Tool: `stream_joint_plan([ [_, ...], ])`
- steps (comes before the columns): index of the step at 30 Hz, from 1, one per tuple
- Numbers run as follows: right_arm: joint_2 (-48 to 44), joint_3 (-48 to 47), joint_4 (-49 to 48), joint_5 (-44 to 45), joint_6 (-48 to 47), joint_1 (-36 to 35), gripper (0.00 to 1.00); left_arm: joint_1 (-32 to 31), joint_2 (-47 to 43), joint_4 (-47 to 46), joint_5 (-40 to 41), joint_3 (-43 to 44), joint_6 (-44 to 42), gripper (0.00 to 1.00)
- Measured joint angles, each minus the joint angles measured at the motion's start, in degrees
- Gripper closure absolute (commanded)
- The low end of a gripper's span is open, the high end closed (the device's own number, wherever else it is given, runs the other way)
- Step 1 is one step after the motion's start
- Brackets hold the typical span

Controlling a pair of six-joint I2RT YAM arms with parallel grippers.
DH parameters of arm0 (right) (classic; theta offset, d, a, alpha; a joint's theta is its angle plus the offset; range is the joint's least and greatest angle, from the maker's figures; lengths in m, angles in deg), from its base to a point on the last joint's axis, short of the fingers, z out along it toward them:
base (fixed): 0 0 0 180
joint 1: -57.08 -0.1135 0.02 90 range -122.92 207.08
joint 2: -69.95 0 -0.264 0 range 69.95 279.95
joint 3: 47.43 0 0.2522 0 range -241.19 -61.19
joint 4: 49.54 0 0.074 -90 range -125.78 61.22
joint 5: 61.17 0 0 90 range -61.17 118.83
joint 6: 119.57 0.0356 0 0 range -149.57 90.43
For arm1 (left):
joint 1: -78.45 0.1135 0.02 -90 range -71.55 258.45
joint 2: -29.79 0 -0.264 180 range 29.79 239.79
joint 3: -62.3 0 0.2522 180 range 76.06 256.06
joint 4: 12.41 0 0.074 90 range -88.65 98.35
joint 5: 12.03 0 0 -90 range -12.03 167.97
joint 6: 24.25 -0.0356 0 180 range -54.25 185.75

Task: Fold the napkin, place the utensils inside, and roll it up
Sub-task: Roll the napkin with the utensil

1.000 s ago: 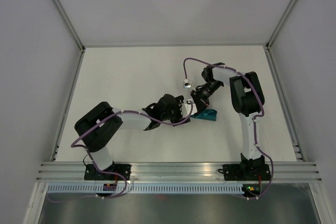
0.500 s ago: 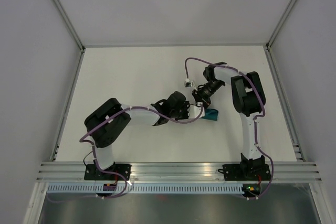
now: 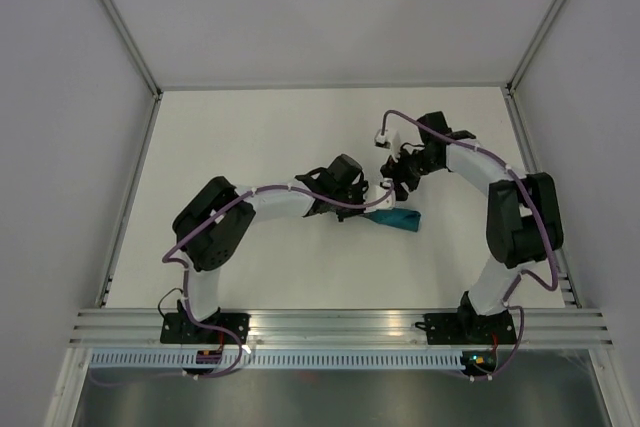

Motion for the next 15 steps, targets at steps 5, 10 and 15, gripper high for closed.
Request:
stream_joint_plan([
  [5, -10.9, 6.5, -12.8, 0.1, 6.1, 7.1, 0.32, 2.0, 2.0, 6.6, -5.0, 4.8, 1.3, 0.98],
  [10, -23.0, 16.8, -19.9, 0.6, 6.2, 10.7, 0.33, 3.5, 4.8, 13.8, -9.1, 10.4, 2.1, 0.98],
  [15, -34.8, 25.2, -21.7, 1.9, 2.4, 6.7, 0.34, 4.7, 8.4, 21.4, -12.6, 16.8, 2.9, 0.98],
])
